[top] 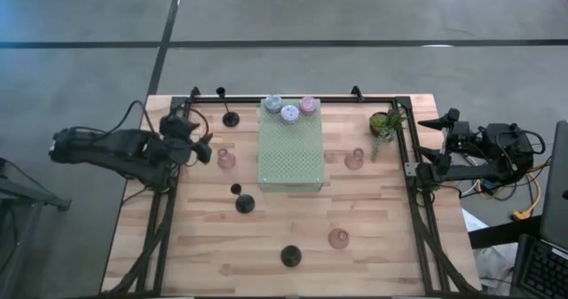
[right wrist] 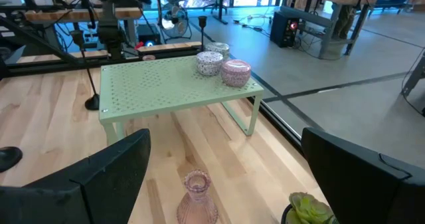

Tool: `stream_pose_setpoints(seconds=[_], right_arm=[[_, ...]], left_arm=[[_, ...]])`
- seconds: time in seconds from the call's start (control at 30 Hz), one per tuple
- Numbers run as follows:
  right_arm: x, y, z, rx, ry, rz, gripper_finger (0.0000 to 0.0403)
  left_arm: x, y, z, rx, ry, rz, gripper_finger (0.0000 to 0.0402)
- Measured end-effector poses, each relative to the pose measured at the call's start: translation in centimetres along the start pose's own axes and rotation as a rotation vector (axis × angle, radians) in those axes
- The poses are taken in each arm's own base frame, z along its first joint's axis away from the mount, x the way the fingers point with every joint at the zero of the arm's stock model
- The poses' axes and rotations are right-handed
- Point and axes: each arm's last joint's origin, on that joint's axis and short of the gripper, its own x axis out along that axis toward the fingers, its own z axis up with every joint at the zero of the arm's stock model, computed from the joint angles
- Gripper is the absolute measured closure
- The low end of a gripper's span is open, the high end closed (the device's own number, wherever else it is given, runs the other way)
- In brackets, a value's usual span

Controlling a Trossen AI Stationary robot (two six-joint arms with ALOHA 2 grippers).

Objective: Pick & Place candle stick holders
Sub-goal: Put the top black candle holder on the shelf

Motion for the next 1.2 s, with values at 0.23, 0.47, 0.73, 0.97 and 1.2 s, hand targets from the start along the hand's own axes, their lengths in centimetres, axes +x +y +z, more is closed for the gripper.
stream_pose_setpoints(seconds=[0.23,0.47,0.73,0.97,1.2], right_arm=[[0.0,0.0,0.0,0.0,0.0,0.0,0.0019],[0.0,0.0,0.0,0.0,0.0,0.0,0.0019],[0.0,0.0,0.0,0.0,0.0,0.0,0.0019],[0.0,0.0,0.0,0.0,0.0,0.0,0.0019],[0.0,0.0,0.0,0.0,0.0,0.0,0.0019]], left_arm=[[2.4,-0.1,0.4,0.029,0.053,0.129,0.0129],[5.4,0.0,2.4,0.015,0.047,0.142,0.0129],[6.5,1.1,3.6,-0.092,0.036,0.101,0.0129],[8.1,0.9,4.0,-0.132,0.067,0.048,0.0129],[10.3,1.1,3.6,-0.073,0.148,0.081,0.0129]])
